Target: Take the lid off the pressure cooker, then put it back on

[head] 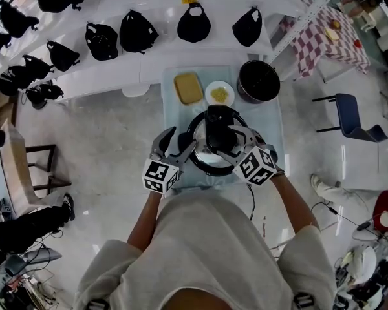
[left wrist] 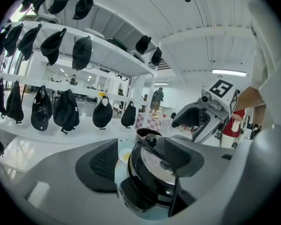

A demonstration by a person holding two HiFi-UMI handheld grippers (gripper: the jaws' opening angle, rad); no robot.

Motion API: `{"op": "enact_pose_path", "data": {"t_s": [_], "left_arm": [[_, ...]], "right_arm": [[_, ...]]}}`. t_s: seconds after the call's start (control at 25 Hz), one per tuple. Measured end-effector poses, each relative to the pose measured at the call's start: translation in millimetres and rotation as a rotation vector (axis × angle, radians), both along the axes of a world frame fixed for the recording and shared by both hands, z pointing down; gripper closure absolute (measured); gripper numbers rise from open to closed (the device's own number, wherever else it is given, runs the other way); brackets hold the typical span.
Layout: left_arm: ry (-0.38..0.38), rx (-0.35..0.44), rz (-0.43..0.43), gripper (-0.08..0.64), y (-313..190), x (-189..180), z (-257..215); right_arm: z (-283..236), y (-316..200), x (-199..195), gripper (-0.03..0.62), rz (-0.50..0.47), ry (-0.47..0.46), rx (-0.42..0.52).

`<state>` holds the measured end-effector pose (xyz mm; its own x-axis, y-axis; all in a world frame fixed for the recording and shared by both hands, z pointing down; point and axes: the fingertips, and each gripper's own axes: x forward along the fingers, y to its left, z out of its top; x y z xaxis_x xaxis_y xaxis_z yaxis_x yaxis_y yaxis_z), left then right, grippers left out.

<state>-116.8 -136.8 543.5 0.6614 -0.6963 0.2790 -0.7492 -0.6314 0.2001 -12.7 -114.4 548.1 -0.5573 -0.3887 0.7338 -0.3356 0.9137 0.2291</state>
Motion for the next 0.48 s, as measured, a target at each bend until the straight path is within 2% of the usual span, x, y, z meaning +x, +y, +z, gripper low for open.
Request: {"op": "enact_pose_path", "data": {"t_s": [0.32,0.48], "left_arm": [[0.015,0.002,-0.008,0.267,1,-5,-1],[0.019,0.002,-0.011,0.267,2,-7,-2]], "right_arm": [[15,2,-6,0.282,-0.177,0.176,-0.168],[23,0,-9,0.302,-0.231,0.235,-0.195]]}}
